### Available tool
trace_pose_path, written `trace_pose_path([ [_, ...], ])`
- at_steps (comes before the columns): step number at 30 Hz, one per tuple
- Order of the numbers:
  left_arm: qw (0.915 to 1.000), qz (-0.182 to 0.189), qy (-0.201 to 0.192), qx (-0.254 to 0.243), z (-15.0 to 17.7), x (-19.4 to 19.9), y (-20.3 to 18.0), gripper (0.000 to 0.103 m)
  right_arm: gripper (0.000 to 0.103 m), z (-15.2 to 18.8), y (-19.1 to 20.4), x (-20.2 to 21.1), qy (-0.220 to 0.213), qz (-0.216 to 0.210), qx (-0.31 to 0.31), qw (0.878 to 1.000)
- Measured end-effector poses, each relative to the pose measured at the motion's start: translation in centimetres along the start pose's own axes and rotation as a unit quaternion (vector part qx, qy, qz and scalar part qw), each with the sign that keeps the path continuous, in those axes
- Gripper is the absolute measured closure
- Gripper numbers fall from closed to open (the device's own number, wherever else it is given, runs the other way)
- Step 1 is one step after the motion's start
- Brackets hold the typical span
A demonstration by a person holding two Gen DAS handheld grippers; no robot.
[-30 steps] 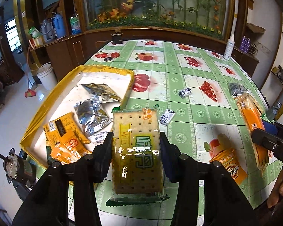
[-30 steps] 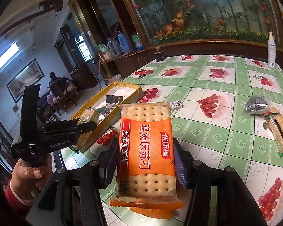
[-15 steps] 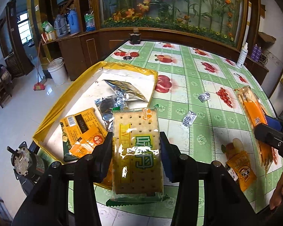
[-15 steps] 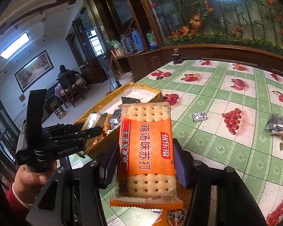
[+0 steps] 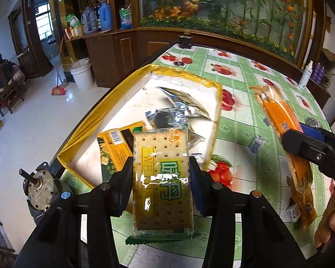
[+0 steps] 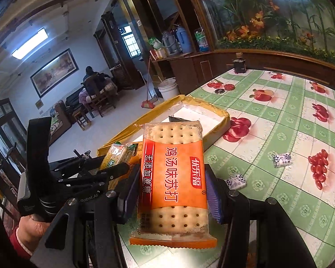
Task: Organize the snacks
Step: 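Carry yellow cracker pack in left tool and orange cracker pack in right tool over tray, then open left tool to drop yellow cracker pack while right tool drops orange cracker pack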
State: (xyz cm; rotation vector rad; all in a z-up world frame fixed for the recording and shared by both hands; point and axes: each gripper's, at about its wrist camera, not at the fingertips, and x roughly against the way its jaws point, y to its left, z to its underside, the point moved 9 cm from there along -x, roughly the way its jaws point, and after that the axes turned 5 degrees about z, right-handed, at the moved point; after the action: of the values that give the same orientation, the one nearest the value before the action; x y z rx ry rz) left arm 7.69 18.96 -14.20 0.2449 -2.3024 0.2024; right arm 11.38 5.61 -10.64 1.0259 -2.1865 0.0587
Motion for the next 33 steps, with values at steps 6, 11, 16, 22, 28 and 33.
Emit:
trace_pose_path([
  [6, 0.9997, -0.013, 0.008, 0.018, -0.4, -1.2, 2.3, 0.058, 0.049, -2.0, 1.0, -4.0, 0.014, -0.007, 0.003, 1.0],
  [11, 0.9995, -0.016, 0.008, 0.024, -1.4, -2.2, 3.0, 0.058, 0.049, -3.6, 1.7, -8.0, 0.027, -0.003, 0.006, 1.0],
  [16, 0.9995, -0.008, 0.013, 0.027, -2.5, -3.6, 2.6, 0.058, 0.049, -5.4, 0.8, -11.5, 0.037, 0.014, -0.001, 0.999],
  [22, 0.9991, -0.01, 0.02, 0.037, -3.2, -5.2, 3.2, 0.058, 0.049, -7.2, -1.0, -14.9, 0.054, 0.026, -0.011, 0.998],
  [28, 0.9988, -0.022, 0.024, 0.036, -3.3, -5.9, 3.7, 0.058, 0.049, -7.6, -1.3, -17.6, 0.073, 0.023, -0.011, 0.997],
  [33, 0.9976, -0.064, 0.014, 0.021, -3.4, -5.4, 4.1, 0.038, 0.046, -7.3, -1.0, -17.9, 0.076, 0.033, -0.011, 0.996],
])
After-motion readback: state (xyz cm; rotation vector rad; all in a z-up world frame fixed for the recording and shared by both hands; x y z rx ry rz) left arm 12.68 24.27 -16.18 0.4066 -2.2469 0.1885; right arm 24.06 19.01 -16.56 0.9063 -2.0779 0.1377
